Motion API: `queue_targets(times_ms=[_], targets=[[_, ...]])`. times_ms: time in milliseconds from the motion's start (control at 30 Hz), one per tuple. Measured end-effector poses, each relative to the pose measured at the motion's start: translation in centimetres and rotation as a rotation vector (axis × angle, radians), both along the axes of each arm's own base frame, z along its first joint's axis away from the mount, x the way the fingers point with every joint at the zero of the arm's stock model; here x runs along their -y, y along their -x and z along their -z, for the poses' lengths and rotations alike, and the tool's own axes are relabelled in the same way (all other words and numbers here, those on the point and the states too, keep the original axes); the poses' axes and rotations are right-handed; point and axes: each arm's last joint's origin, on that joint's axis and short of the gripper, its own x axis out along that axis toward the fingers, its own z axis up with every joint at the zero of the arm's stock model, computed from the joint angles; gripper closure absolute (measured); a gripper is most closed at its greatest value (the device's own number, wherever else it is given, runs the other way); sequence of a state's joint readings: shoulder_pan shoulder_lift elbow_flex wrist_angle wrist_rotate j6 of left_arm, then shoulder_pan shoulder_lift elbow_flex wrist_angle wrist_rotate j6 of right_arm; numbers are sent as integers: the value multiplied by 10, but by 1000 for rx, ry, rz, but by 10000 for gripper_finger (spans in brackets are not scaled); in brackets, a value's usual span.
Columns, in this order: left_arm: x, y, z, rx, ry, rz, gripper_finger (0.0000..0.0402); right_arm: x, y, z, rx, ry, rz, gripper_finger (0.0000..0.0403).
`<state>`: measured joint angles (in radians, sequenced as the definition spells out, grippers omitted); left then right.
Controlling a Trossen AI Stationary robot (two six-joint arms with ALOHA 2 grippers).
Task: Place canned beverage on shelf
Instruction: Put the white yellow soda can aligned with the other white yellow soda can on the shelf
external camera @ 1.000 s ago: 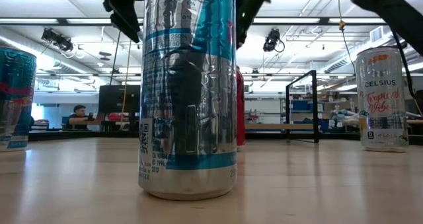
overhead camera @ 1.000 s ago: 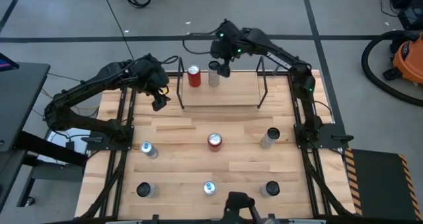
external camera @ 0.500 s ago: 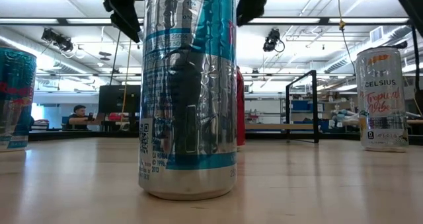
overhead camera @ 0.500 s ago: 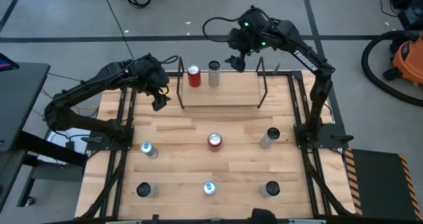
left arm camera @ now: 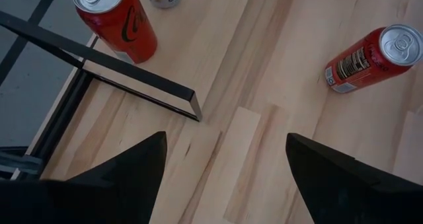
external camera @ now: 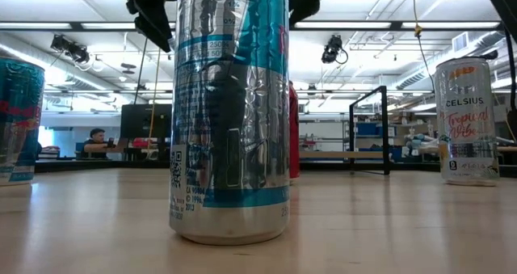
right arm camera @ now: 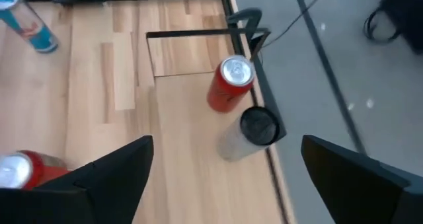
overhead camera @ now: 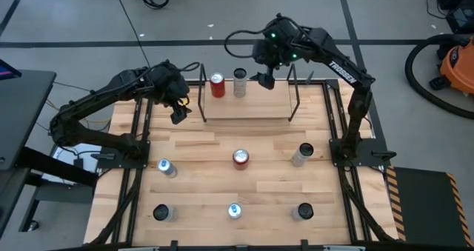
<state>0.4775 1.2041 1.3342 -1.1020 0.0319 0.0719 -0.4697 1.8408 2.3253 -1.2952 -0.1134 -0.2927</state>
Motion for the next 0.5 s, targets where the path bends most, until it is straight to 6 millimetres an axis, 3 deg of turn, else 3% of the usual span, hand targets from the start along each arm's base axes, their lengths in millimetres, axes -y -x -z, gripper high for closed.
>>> queue_targets(times_ms=[233,500], targets=[[0,0,0,3,-1,0,90,-27,12,20,-256,-203,41,13],[0,0,0,3,-4,3,90,-64,13,27,-287,-297,66,16]])
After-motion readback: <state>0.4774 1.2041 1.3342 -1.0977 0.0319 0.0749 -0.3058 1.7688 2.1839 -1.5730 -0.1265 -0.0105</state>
